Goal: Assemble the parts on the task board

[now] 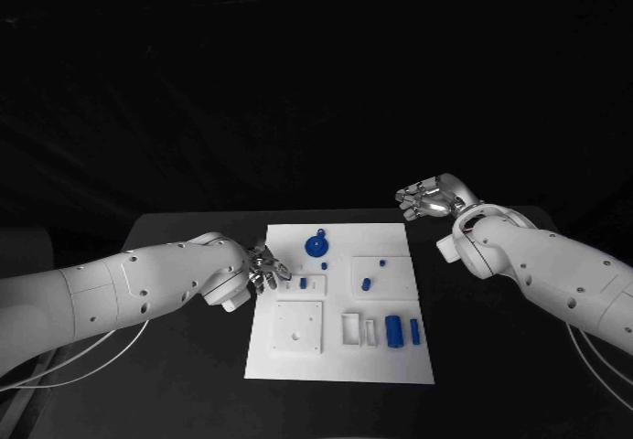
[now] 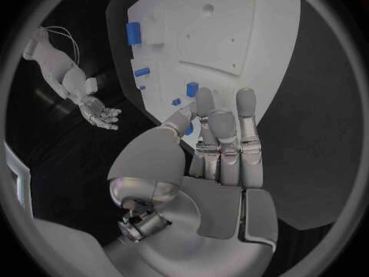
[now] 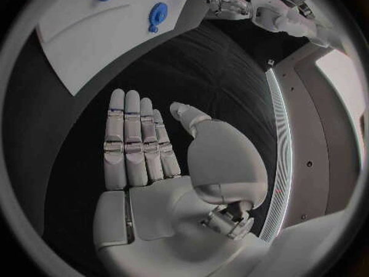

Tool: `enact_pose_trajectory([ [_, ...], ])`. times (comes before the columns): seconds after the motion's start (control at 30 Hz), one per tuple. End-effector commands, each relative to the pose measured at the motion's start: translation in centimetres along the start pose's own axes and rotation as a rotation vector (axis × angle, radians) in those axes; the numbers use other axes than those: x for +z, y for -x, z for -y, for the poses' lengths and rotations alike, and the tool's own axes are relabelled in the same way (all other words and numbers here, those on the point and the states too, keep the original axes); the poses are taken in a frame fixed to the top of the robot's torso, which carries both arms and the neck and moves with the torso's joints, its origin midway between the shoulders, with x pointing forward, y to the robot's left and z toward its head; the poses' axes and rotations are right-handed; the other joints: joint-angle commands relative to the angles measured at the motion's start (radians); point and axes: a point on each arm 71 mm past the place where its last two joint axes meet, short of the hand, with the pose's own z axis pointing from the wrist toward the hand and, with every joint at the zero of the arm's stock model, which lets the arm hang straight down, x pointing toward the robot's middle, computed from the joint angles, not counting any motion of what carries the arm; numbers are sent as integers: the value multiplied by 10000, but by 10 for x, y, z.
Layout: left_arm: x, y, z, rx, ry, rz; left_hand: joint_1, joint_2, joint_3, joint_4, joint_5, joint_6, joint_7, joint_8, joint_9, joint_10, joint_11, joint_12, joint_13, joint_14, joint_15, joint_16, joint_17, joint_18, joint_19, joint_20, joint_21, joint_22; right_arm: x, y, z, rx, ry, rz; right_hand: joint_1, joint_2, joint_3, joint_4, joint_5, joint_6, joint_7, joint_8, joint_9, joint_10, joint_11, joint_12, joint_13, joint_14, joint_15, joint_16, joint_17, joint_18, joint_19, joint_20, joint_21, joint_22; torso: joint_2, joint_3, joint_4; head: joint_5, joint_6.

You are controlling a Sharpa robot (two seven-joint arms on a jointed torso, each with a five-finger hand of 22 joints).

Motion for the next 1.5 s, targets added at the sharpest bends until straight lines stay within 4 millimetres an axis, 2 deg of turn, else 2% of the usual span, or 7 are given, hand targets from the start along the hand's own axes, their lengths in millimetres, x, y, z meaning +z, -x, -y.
enact_pose_trajectory([
  [0.03, 1, -1, 3, 403, -78, 118, -79, 30, -13, 70, 13, 1693, -1054, 66, 661, 411, -138, 82, 27, 64, -6, 61, 25, -152, 39, -15, 62, 198, 0, -1, -1, -41, 55, -57, -55, 9, 11, 31, 30, 19, 40, -30, -4, -7, 37, -16, -11, 43, 0, -51, -12, 4, -31, 27, 69, -9, -3, 12, 14, 6, -27],
  [0.63, 6, -6, -1, 964, 266, 181, -274, 102, 13, 51, 43, 1781, -1126, 196, 1038, 407, -188, 454, 160, 62, -42, 400, 77, -152, -12, -44, 389, 193, 0, 0, 0, -58, -10, -1, -42, -12, 1, 47, 44, 26, 39, -30, -4, 1, 35, -12, -11, 48, -2, -48, -14, 3, -29, 25, 92, -44, -5, 26, 4, -11, -74],
  [1.07, 9, -10, 1, 1085, 381, 11, -353, 144, 39, -22, 61, 1798, -1143, 215, 1209, 411, -200, 565, 218, 32, -49, 567, 69, -152, -53, -53, 555, 192, 0, -1, -1, -55, -5, -18, -42, -12, 1, 47, 44, 26, 39, -30, -4, 1, 35, -12, -11, 48, -2, -48, -14, 3, -29, 25, 92, -44, -2, 10, 7, -14, -124],
  [1.5, 10, -14, 1, 1285, 394, -180, -351, 169, 57, -61, 67, 1788, -1140, 210, 1264, 411, -200, 576, 225, 16, -49, 605, 48, -152, -81, -54, 609, 189, 0, 0, 0, -63, -30, -39, -42, -11, 1, 47, 44, 26, 39, -30, -4, 1, 35, -12, -11, 48, -2, -48, -14, 3, -29, 25, 92, -45, -4, 10, 15, -44, -172],
])
